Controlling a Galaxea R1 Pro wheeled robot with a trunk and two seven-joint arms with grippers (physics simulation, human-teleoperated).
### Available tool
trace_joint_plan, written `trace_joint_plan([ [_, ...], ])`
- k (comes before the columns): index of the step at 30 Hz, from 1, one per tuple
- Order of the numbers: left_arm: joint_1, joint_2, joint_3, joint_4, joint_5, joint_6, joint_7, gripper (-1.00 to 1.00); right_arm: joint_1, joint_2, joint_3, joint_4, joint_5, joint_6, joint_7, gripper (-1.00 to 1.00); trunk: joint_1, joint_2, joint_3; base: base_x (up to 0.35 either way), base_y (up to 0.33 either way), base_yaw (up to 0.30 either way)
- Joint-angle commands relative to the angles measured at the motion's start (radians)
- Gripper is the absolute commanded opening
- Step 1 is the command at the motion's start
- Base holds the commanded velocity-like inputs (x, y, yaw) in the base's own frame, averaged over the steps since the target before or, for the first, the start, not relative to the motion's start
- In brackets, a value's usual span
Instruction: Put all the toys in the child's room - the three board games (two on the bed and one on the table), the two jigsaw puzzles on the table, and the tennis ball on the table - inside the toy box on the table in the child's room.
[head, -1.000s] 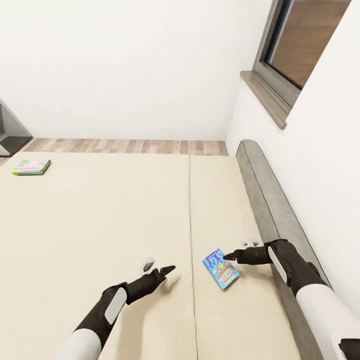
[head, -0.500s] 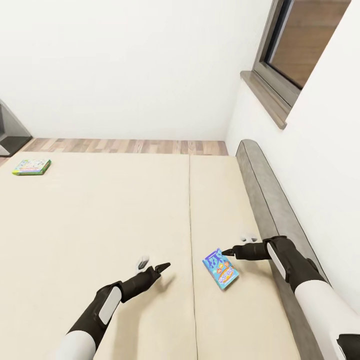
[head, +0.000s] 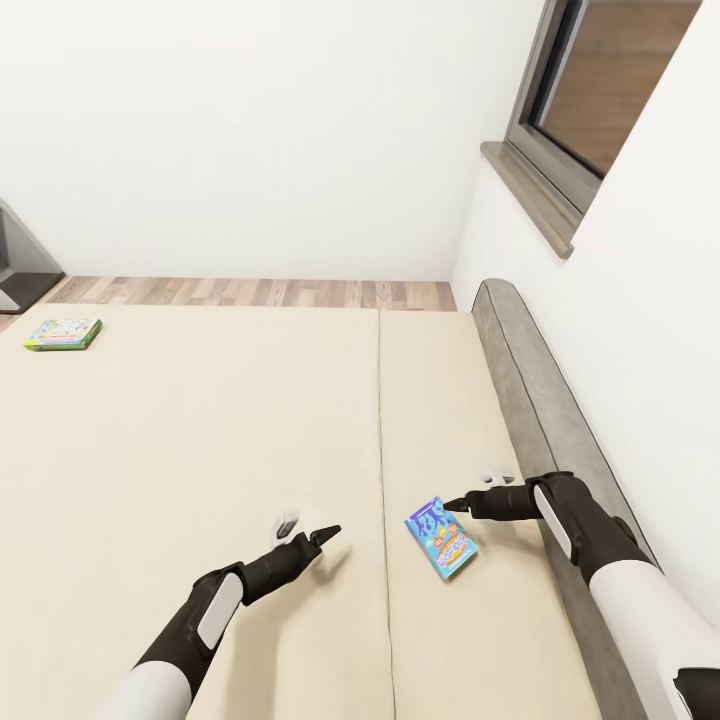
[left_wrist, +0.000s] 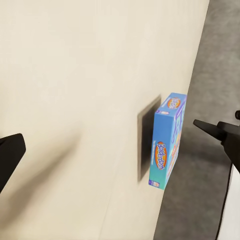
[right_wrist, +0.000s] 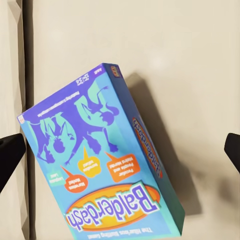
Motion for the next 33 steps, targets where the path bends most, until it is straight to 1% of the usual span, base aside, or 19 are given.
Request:
trace_joint_plan([
  [1,0.000,-0.001,0.005,0.000,0.003,0.008,-0.002,1.00,0.000,-0.001,0.003,-0.001,0.000,0.004,0.002,1.00,0.000,0.000,-0.001,0.000,0.000,0.000],
  [26,-0.001,-0.001,0.005,0.000,0.003,0.008,-0.002,1.00,0.000,-0.002,0.003,-0.001,0.000,0.004,0.002,1.00,0.000,0.000,-0.001,0.000,0.000,0.000],
  [33,-0.003,-0.003,-0.004,-0.034,0.002,0.007,-0.003,1.00,0.017,0.019,-0.001,-0.032,0.001,-0.011,0.025,1.00,0.000,0.000,-0.001,0.000,0.000,0.000],
])
